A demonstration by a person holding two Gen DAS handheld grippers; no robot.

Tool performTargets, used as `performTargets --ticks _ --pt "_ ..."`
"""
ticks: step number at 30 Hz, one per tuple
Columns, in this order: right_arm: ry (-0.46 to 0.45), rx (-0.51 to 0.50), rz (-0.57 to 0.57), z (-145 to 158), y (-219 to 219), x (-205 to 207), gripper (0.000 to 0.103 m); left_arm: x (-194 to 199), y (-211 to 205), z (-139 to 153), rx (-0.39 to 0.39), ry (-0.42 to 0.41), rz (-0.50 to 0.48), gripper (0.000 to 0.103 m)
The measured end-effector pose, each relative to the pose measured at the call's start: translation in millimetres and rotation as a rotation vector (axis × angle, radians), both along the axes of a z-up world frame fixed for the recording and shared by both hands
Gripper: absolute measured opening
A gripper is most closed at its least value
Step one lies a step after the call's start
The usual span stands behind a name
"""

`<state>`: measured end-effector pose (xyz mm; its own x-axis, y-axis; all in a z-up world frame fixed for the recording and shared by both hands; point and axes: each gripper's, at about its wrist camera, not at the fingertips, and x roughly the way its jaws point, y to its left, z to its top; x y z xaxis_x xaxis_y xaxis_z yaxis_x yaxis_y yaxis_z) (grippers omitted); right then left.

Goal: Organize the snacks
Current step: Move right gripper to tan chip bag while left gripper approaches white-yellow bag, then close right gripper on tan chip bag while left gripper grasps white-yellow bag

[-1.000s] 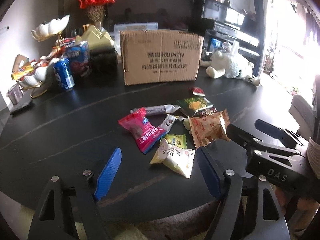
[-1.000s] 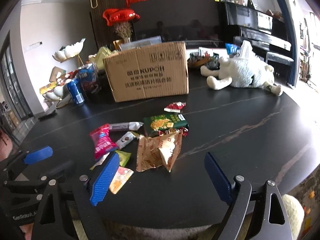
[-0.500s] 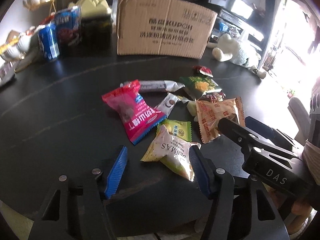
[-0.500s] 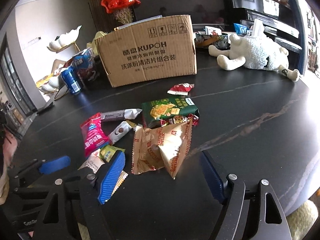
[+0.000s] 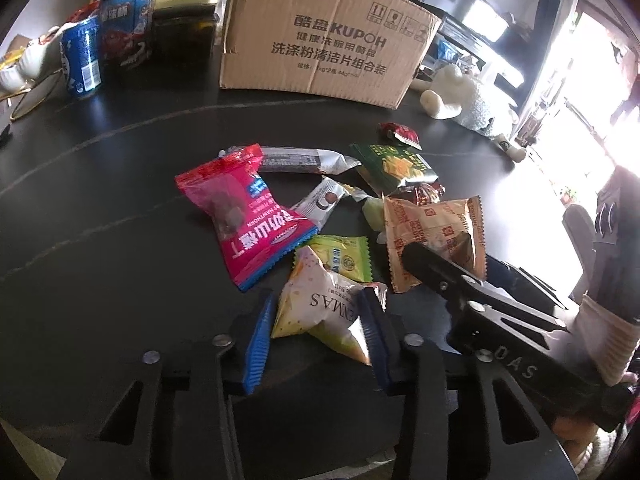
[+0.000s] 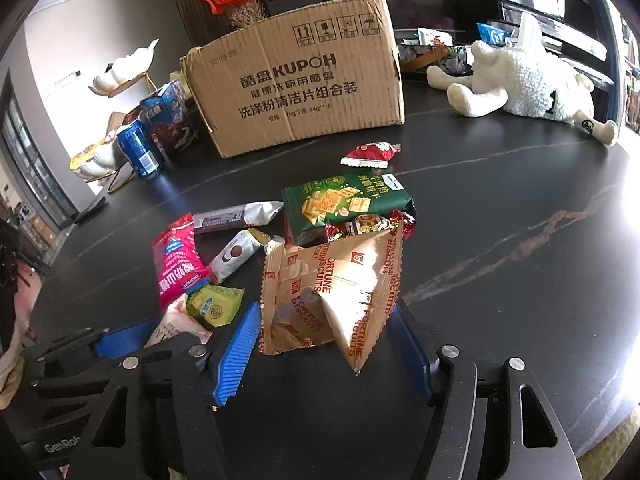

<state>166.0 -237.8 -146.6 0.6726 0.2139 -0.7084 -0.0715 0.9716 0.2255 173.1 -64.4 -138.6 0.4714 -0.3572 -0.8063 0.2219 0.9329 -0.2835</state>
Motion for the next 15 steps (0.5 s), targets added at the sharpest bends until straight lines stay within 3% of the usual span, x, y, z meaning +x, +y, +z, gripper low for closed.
performTargets --ticks 3,8,15 --pt "-0.002 -0.010 0.010 0 3 1 0.053 0 0 1 -0.010 0.004 -0.004 0.034" --pt "-0.011 -0.012 0.028 0 6 -2 0.045 -4 0 6 0.000 -0.018 -0.008 0.031" --pt "-0.046 -0.032 0.022 10 8 -11 0.044 -11 1 18 0.028 -0.073 0.004 0.031"
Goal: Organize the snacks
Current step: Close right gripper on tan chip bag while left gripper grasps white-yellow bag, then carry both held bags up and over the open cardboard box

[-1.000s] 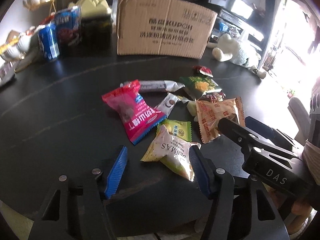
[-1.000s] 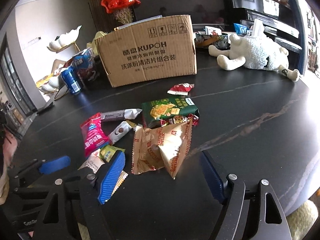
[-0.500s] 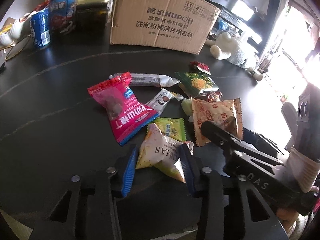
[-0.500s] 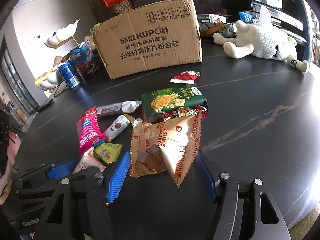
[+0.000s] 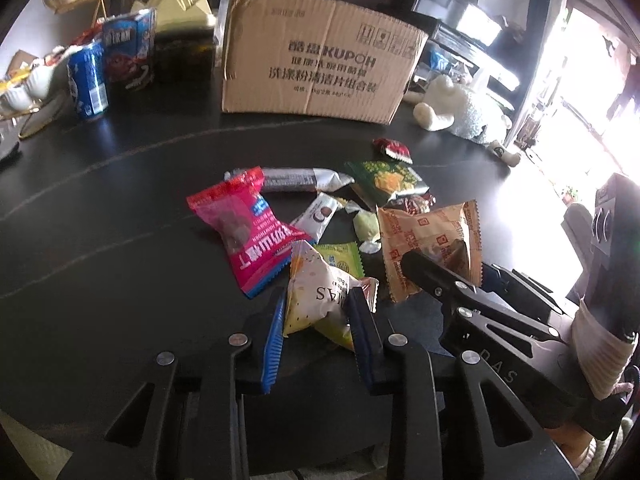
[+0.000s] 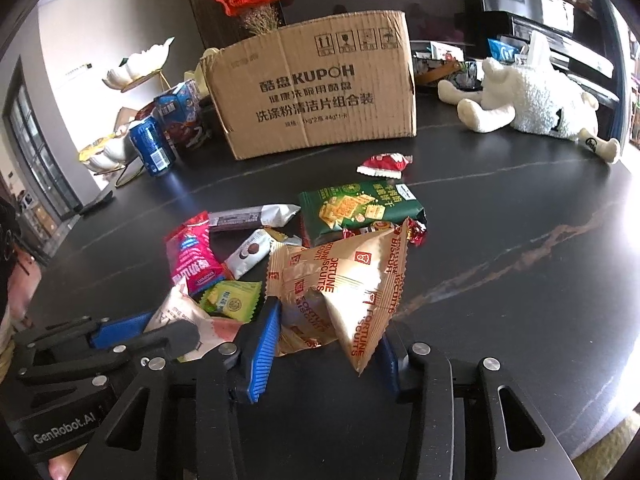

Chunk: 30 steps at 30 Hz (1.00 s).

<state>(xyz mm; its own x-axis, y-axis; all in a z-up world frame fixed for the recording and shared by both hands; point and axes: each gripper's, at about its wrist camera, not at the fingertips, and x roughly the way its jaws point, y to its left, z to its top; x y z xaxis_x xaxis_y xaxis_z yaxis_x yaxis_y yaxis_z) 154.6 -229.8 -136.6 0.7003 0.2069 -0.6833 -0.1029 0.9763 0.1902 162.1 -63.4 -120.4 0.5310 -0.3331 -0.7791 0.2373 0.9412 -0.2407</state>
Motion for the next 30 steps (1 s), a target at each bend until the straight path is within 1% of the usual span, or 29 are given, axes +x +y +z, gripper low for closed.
performTargets --ticks 7,10,13,16,24,30 --pt "-0.027 -0.011 0.009 15 5 -11 0.044 -10 3 18 0.005 -0.058 0.004 0.031" --pt "-0.045 -0.019 0.007 26 5 -17 0.044 -14 4 28 0.005 -0.086 0.005 0.031" --pt "-0.069 -0.027 0.001 39 3 -23 0.044 -19 5 43 0.012 -0.133 -0.001 0.031" --pt "-0.097 -0.033 -0.003 53 2 -27 0.044 -21 4 53 0.011 -0.151 -0.009 0.031" --pt "-0.155 -0.052 -0.001 86 3 -25 0.044 -13 4 83 0.032 -0.238 -0.018 0.031" --pt "-0.188 -0.045 -0.007 111 2 -11 0.044 4 5 107 0.008 -0.277 -0.033 0.031"
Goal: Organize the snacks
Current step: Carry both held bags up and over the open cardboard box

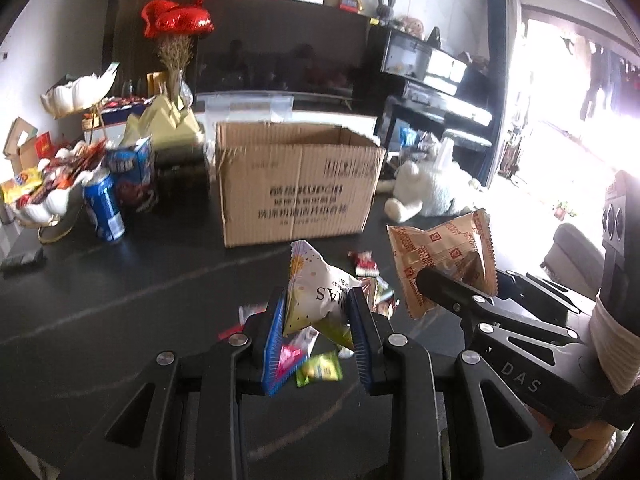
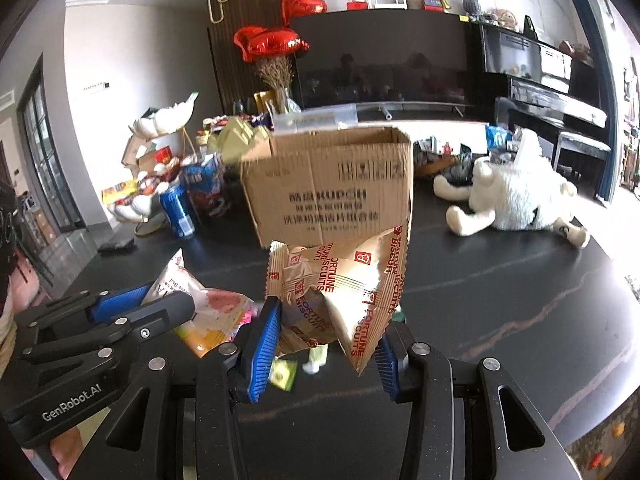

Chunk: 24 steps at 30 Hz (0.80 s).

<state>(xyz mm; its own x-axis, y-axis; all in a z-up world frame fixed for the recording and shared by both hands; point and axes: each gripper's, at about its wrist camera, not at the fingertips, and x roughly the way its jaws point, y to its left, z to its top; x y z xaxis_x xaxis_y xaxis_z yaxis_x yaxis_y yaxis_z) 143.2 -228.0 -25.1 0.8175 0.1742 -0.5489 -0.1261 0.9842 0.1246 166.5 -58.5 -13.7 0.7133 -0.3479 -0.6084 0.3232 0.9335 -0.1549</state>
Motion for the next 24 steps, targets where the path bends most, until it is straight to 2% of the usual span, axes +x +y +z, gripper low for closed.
performTargets --ticks 12,24 --pt "-0.090 -0.008 -0.001 55 -2 47 0.045 47 -2 47 0.042 -0.094 0.016 0.031" --pt "-0.067 -0.014 0.012 68 -2 101 0.044 95 -3 67 0.057 -0.103 0.033 0.031"
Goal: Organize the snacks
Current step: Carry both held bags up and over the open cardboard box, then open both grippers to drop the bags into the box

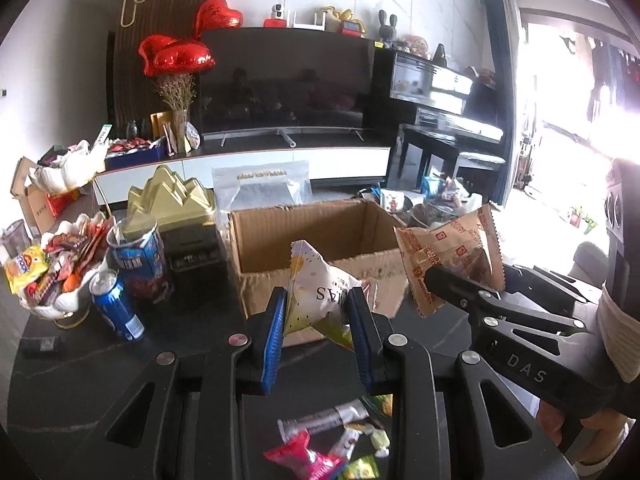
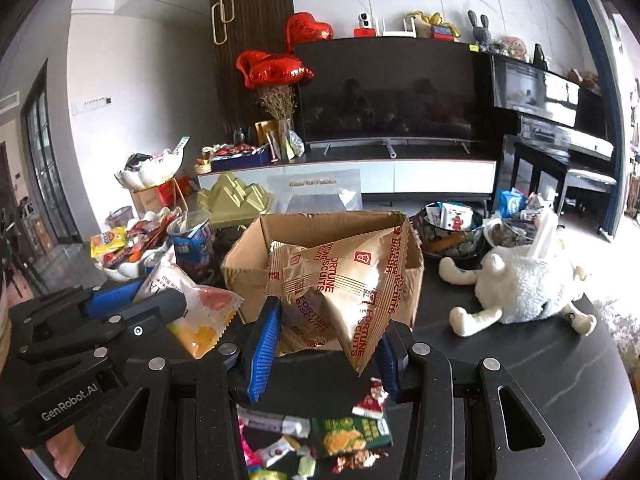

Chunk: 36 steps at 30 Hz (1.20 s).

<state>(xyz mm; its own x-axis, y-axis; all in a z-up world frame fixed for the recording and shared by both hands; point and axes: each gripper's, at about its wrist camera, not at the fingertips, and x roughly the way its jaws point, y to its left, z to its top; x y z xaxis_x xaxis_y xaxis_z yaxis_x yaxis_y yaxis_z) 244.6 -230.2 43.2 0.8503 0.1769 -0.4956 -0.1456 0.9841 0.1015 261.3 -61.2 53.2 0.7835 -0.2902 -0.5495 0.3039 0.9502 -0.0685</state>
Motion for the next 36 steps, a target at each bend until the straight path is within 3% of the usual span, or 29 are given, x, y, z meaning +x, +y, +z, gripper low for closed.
performTargets --ticks 23,26,28,29,30,32,36 --pt "0.047 -0.071 0.011 -9 -2 117 0.045 124 -5 -11 0.041 0.035 0.015 0.031" --pt "0.053 -0.077 0.001 -11 -3 128 0.045 137 -8 -13 0.048 0.040 0.036 0.035" --pt "0.054 -0.093 -0.012 -13 -3 134 0.045 142 -8 -14 0.052 0.039 0.049 0.046" --pt "0.059 -0.111 -0.022 -13 -3 136 0.047 143 -7 -14 0.052 0.039 0.055 0.049" --pt "0.056 -0.118 -0.036 -13 -4 135 0.058 143 -7 -13 0.053 0.039 0.059 0.054" --pt "0.037 -0.120 -0.060 -12 -6 132 0.070 139 -4 -14 0.059 0.039 0.069 0.054" --pt "0.028 -0.113 -0.066 -9 -7 120 0.070 128 -1 -13 0.057 0.042 0.085 0.057"
